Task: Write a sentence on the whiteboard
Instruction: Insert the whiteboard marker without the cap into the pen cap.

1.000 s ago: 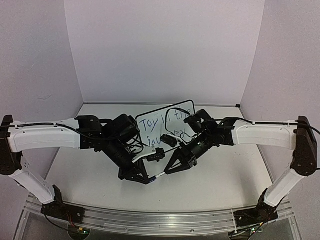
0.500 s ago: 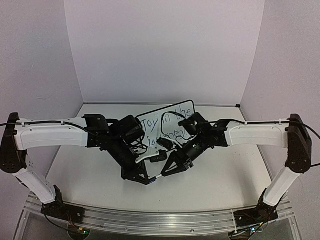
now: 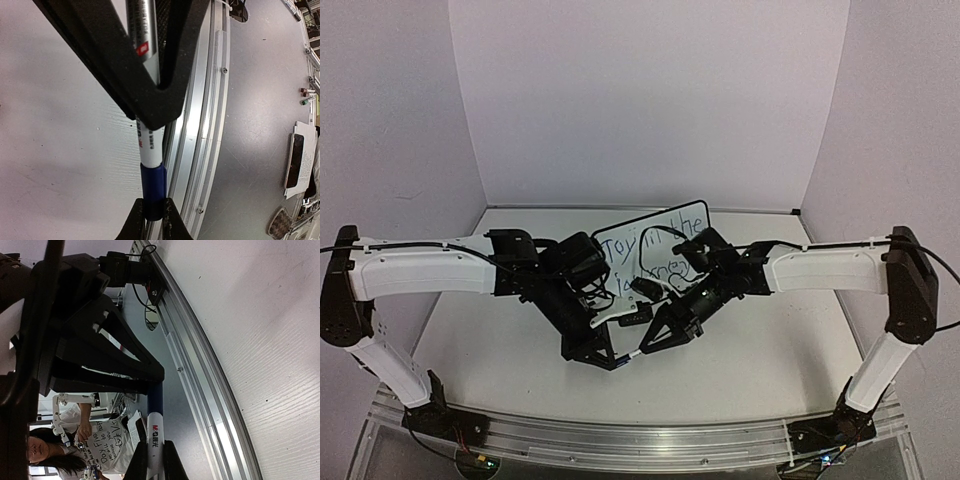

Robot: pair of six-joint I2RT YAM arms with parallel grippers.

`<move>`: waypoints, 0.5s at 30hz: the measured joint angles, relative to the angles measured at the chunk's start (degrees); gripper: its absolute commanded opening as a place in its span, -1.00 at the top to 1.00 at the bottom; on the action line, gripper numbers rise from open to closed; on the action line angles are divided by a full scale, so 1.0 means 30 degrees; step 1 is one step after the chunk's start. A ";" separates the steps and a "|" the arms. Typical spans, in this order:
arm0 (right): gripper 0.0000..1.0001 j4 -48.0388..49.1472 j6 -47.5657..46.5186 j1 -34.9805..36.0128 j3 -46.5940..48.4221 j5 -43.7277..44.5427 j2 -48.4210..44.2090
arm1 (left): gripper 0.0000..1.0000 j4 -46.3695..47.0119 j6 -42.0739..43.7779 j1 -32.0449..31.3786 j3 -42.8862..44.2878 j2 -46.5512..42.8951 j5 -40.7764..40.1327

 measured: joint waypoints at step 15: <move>1.00 0.0415 0.0051 0.0000 0.0000 -0.0321 0.0386 | 0.95 -0.0022 -0.0481 -0.0007 0.0000 0.0000 -0.0153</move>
